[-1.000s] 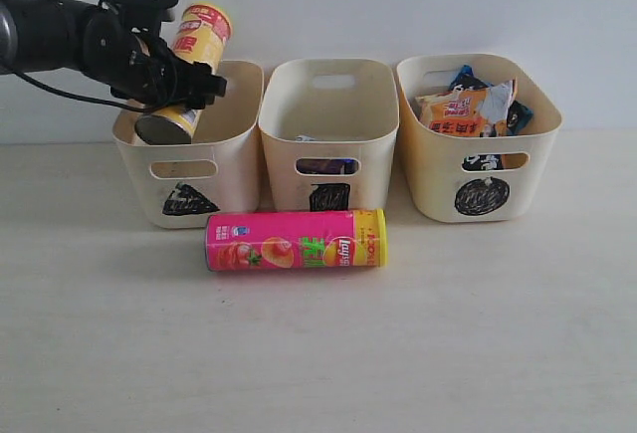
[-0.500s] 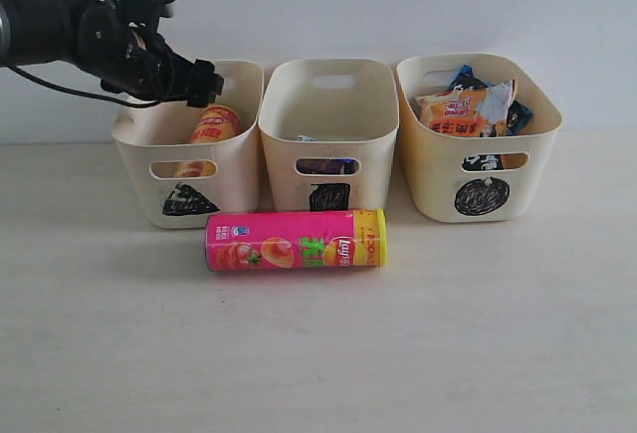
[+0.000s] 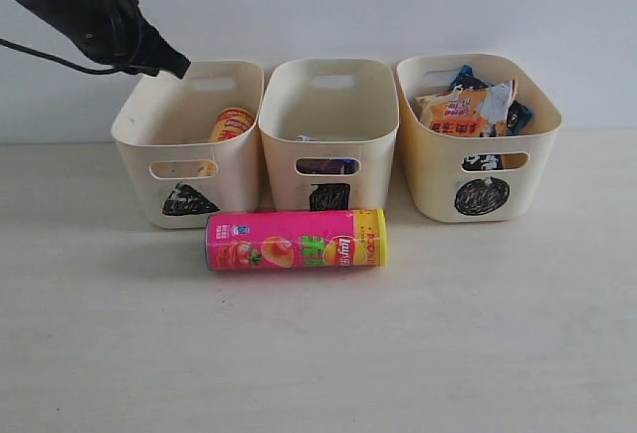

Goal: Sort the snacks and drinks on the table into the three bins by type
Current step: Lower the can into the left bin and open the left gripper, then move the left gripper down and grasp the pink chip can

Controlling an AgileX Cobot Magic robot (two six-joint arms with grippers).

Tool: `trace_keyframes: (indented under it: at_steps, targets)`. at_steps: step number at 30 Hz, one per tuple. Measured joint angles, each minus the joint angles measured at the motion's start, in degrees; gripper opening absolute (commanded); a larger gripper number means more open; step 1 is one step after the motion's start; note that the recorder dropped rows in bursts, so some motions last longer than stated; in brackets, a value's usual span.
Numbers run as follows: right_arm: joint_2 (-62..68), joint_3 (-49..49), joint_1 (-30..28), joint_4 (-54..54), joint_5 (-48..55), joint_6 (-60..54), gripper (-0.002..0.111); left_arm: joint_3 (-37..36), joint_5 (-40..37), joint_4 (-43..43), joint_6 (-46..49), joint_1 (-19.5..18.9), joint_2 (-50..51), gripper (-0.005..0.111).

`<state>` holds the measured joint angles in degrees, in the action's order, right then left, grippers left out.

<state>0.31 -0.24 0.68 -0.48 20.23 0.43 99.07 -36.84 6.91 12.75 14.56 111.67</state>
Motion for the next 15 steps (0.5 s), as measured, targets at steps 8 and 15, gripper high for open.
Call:
trace_keyframes:
  at_steps: [8,15]
  targets:
    - [0.00,0.00,0.00,0.00,0.00,0.00,0.000,-3.95,-4.88,-7.57,7.95,0.00,-4.74,0.005]
    - [0.00,0.00,0.00,0.00,0.00,0.00,0.000,-10.71,-7.25,-17.64,21.21,0.00,-9.25,0.005]
